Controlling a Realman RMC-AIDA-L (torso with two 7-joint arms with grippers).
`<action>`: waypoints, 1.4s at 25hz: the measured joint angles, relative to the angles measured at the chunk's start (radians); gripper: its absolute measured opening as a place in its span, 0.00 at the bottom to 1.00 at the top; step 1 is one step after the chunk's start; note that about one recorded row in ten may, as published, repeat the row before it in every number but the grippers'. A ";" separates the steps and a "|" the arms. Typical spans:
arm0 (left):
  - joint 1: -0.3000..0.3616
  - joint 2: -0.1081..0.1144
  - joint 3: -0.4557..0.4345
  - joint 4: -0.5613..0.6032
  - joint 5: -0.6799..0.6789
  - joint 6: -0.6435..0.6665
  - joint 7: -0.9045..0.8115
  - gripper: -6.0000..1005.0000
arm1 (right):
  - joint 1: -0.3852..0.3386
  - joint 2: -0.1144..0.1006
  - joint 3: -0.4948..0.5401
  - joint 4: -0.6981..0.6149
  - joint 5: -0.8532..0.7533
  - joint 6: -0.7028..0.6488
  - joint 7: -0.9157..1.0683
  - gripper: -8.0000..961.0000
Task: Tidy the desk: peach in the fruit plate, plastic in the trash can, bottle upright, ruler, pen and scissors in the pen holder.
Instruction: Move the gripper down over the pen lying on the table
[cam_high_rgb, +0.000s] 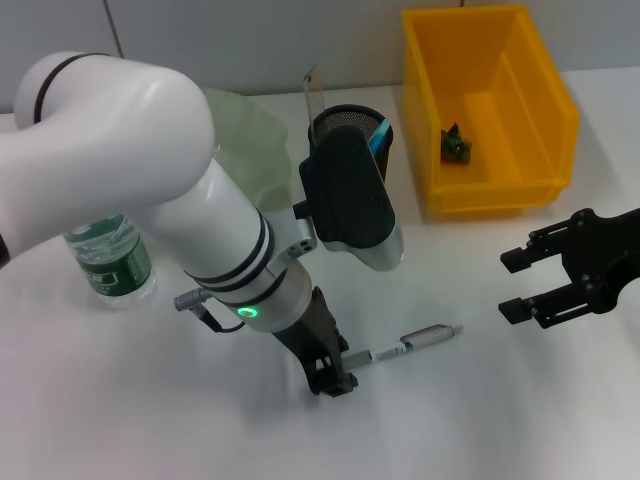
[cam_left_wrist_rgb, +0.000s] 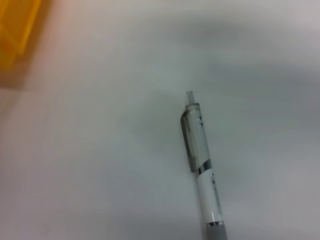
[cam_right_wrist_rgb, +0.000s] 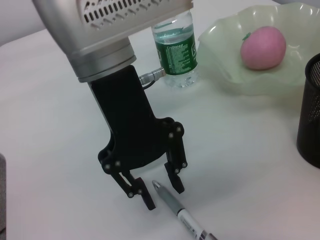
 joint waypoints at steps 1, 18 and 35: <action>-0.003 0.000 0.003 0.000 0.000 0.002 0.000 0.40 | 0.000 0.000 0.000 0.000 0.000 0.000 0.000 0.72; -0.049 0.000 0.015 -0.022 0.005 0.055 -0.018 0.39 | 0.003 0.001 0.000 0.000 0.000 0.000 0.000 0.72; -0.061 0.000 0.019 -0.037 0.020 0.033 -0.017 0.39 | 0.006 0.003 0.000 0.000 -0.010 0.001 0.000 0.71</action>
